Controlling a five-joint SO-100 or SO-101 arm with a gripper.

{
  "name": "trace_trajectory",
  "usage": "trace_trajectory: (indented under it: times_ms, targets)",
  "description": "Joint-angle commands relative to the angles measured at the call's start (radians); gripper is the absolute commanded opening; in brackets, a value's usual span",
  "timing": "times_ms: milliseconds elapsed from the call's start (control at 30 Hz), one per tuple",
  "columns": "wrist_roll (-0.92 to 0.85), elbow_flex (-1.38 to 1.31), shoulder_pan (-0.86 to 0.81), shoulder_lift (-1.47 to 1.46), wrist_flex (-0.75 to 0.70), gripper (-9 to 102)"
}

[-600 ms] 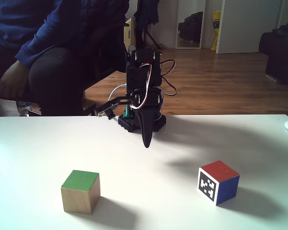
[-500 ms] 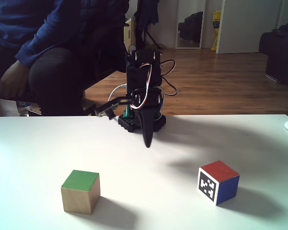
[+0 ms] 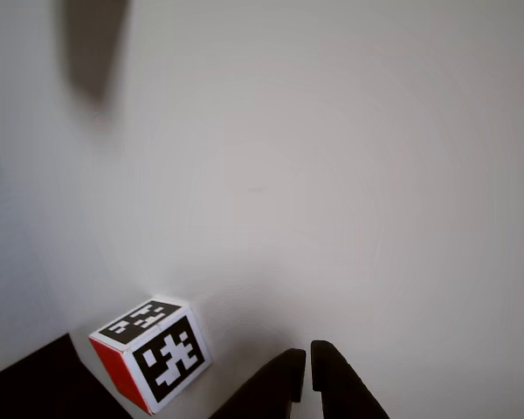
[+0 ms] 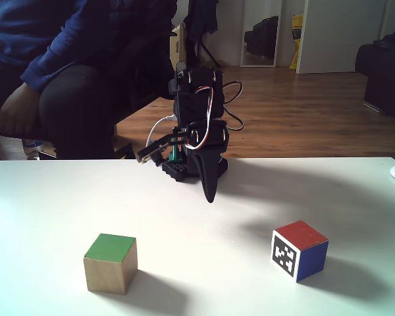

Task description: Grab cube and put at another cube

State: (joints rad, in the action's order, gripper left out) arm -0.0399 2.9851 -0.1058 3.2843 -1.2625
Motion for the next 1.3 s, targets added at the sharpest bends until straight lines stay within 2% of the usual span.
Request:
trace_trajectory:
  times_ms: [0,100,200,333,467,567,667,933,1267]
  targets:
    - [-0.029,-0.003,-0.021,0.005,0.052,0]
    - [-0.075,-0.037,-0.083,0.005,0.101,1]
    - [-0.092,-0.133,-0.129,-0.034,0.127,7]
    - [-0.074,-0.387,-0.153,-0.407,0.146,10]
    - [-0.06,-0.719,-0.209,-0.822,0.089,13]
    - [-0.091,-0.836,-0.253,-0.914,0.067,23]
    - [-0.114,-0.881,-0.298,-0.917,0.061,28]
    - [-0.169,-0.943,-0.339,-1.017,0.049,31]
    - [-0.118,-1.401,-0.419,-1.568,-0.08,32]
